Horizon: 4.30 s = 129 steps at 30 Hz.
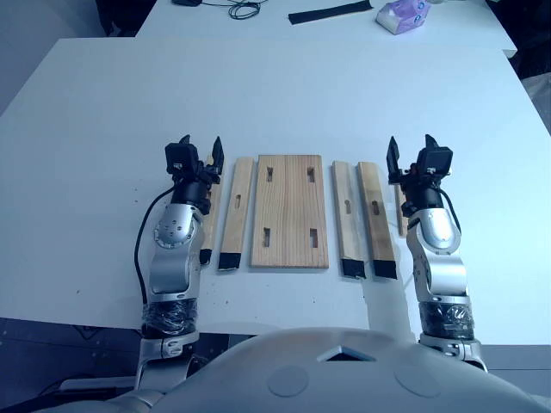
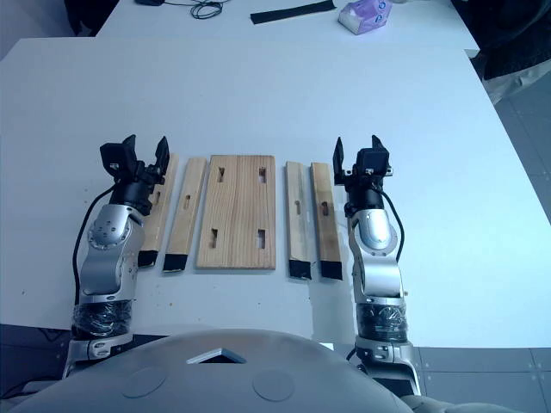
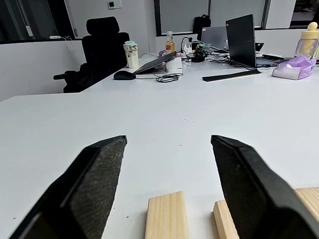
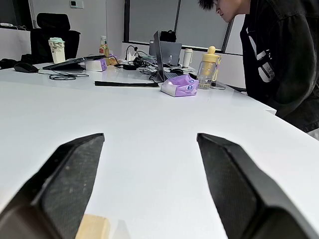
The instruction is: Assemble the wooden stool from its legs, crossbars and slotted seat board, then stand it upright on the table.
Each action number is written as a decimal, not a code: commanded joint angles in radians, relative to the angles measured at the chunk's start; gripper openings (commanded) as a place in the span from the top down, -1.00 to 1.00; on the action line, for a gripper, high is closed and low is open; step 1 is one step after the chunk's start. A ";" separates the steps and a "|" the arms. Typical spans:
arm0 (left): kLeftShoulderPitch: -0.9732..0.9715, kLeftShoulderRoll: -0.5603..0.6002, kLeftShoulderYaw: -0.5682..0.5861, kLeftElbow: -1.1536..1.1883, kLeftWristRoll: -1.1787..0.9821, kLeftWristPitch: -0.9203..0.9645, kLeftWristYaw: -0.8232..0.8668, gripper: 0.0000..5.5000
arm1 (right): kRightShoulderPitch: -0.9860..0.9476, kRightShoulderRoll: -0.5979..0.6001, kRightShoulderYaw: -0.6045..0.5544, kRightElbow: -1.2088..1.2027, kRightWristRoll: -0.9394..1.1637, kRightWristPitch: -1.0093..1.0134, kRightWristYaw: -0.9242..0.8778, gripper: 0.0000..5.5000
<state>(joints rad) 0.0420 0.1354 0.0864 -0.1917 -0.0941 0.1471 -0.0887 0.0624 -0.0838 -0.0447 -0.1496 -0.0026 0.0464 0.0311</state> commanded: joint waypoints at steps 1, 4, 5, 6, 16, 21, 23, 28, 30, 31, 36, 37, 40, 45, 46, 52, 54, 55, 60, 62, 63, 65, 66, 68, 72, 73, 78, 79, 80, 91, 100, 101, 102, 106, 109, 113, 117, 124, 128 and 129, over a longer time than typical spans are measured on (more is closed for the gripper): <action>-0.017 0.008 -0.003 0.008 0.011 0.020 -0.001 -0.14 | -0.011 -0.001 -0.004 -0.001 -0.001 0.011 -0.004 -0.25; -0.020 0.011 -0.002 0.013 0.010 0.022 0.000 -0.14 | -0.012 0.001 -0.004 -0.001 -0.001 0.012 -0.006 -0.25; -0.021 0.012 -0.001 0.015 0.010 0.021 0.000 -0.14 | -0.013 0.001 -0.004 0.001 -0.001 0.012 -0.005 -0.25; -0.021 0.012 0.001 0.017 0.009 0.021 0.001 -0.14 | -0.014 0.001 -0.004 0.002 -0.001 0.011 -0.005 -0.25; -0.020 0.006 -0.002 0.036 0.013 0.006 0.008 -0.14 | -0.045 -0.020 -0.006 0.033 -0.001 0.007 0.014 -0.25; -0.035 0.011 0.010 0.060 0.020 -0.003 0.019 -0.14 | -0.056 -0.036 -0.015 0.047 0.000 0.003 0.018 -0.25; -0.036 0.010 0.013 0.064 0.024 -0.005 0.021 -0.14 | -0.058 -0.038 -0.017 0.049 0.001 0.003 0.017 -0.25; -0.026 0.007 0.007 0.064 0.029 -0.007 0.025 -0.14 | -0.049 -0.035 -0.006 0.044 -0.004 0.004 0.014 -0.25; -0.025 0.007 0.004 0.062 0.030 -0.005 0.026 -0.14 | -0.045 -0.036 -0.005 0.040 -0.004 0.005 0.014 -0.25; -0.024 0.007 0.004 0.062 0.030 -0.005 0.025 -0.14 | -0.043 -0.037 -0.006 0.040 -0.004 0.005 0.013 -0.25; -0.020 0.009 -0.001 0.053 0.029 0.003 0.021 -0.14 | -0.037 -0.032 -0.004 0.033 -0.004 0.006 0.006 -0.25; -0.021 0.011 -0.002 0.052 0.028 0.005 0.019 -0.14 | -0.033 -0.030 -0.002 0.032 -0.005 0.005 0.005 -0.25; -0.025 0.018 -0.001 0.054 0.025 0.012 0.013 -0.14 | -0.024 -0.026 0.001 0.028 -0.005 0.004 0.002 -0.25; -0.028 0.022 -0.002 0.053 0.024 0.022 0.010 -0.14 | -0.026 -0.021 0.004 0.029 -0.006 0.004 -0.002 -0.25; -0.029 0.022 -0.002 0.053 0.025 0.024 0.009 -0.14 | -0.026 -0.020 0.003 0.030 -0.006 0.003 -0.003 -0.25; -0.009 0.038 0.006 0.028 0.018 0.066 -0.002 -0.14 | -0.010 -0.018 -0.001 0.004 -0.004 0.010 0.000 -0.25; 0.003 0.064 0.014 -0.026 0.015 0.133 -0.015 -0.14 | 0.012 -0.019 -0.005 -0.013 -0.007 0.013 -0.003 -0.25; 0.012 0.085 0.026 -0.094 0.005 0.213 -0.022 -0.14 | 0.025 -0.019 -0.007 -0.026 -0.008 0.016 -0.006 -0.25; 0.074 0.259 0.104 -0.443 -0.124 0.646 -0.138 -0.14 | 0.102 0.002 -0.013 -0.094 -0.018 0.028 -0.038 -0.25; 0.091 0.363 0.171 -0.517 -0.175 0.808 -0.200 -0.20 | 0.143 0.016 -0.013 -0.135 -0.025 0.035 -0.057 -0.24; 0.093 0.406 0.198 -0.531 -0.193 0.869 -0.226 -0.24 | 0.164 0.023 -0.013 -0.153 -0.028 0.037 -0.066 -0.24; 0.093 0.492 0.231 -0.554 -0.227 0.963 -0.278 -0.34 | 0.206 0.037 -0.012 -0.176 -0.035 0.037 -0.084 -0.24; 0.092 0.522 0.245 -0.554 -0.241 1.000 -0.297 -0.36 | 0.225 0.044 -0.009 -0.184 -0.039 0.035 -0.092 -0.24; 0.088 0.571 0.268 -0.542 -0.261 1.067 -0.324 -0.38 | 0.251 0.058 -0.004 -0.201 -0.046 0.034 -0.108 -0.24; 0.092 0.622 0.237 -0.512 -0.276 1.120 -0.354 -0.38 | 0.262 0.084 0.017 -0.210 -0.059 0.036 -0.127 -0.24; 0.097 0.621 0.222 -0.507 -0.271 1.118 -0.352 -0.38 | 0.260 0.086 0.020 -0.212 -0.061 0.038 -0.129 -0.24; 0.062 0.570 0.206 -0.487 -0.277 1.181 -0.316 -0.38 | 0.249 0.079 0.008 -0.208 -0.057 0.043 -0.122 -0.24; 0.062 0.562 0.202 -0.487 -0.274 1.183 -0.307 -0.38 | 0.244 0.075 0.003 -0.204 -0.054 0.043 -0.119 -0.24; 0.066 0.559 0.194 -0.486 -0.269 1.179 -0.299 -0.38 | 0.240 0.071 -0.001 -0.200 -0.052 0.044 -0.116 -0.24; 0.086 0.577 0.145 -0.352 -0.192 1.018 -0.276 -0.38 | 0.206 0.062 -0.001 -0.177 -0.052 0.050 -0.098 -0.24; 0.087 0.568 0.092 -0.251 -0.158 0.903 -0.281 -0.38 | 0.187 0.055 -0.006 -0.173 -0.049 0.052 -0.082 -0.24; 0.093 0.568 0.086 -0.242 -0.154 0.894 -0.282 -0.38 | 0.185 0.053 -0.006 -0.173 -0.050 0.053 -0.080 -0.24; 0.098 0.569 0.082 -0.235 -0.151 0.885 -0.283 -0.38 | 0.184 0.053 -0.006 -0.173 -0.050 0.055 -0.079 -0.24; 0.115 0.565 0.069 -0.226 -0.154 0.878 -0.295 -0.38 | 0.184 0.049 -0.006 -0.177 -0.048 0.059 -0.074 -0.24; 0.132 0.560 0.063 -0.235 -0.165 0.891 -0.302 -0.38 | 0.188 0.046 -0.005 -0.181 -0.047 0.061 -0.070 -0.24; 0.143 0.534 0.078 -0.231 -0.203 0.953 -0.314 -0.38 | 0.193 0.044 -0.003 -0.190 -0.046 0.068 -0.067 -0.24; 0.162 0.521 0.086 -0.198 -0.226 1.009 -0.318 -0.32 | 0.198 0.040 -0.001 -0.195 -0.045 0.075 -0.062 -0.24; 0.219 0.548 0.048 -0.172 -0.222 1.003 -0.337 0.03 | 0.199 0.033 0.001 -0.207 -0.043 0.092 -0.050 -0.24; 0.247 0.563 0.027 -0.169 -0.217 0.971 -0.349 0.24 | 0.199 0.032 0.003 -0.208 -0.044 0.095 -0.045 -0.24; 0.249 0.564 0.026 -0.163 -0.216 0.965 -0.349 0.31 | 0.199 0.032 0.003 -0.208 -0.044 0.096 -0.045 -0.24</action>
<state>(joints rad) 0.1925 0.7014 0.1728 -0.4263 -0.3312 1.0569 -0.4356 0.2614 -0.0469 -0.0429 -0.3465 -0.0455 0.1264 -0.0167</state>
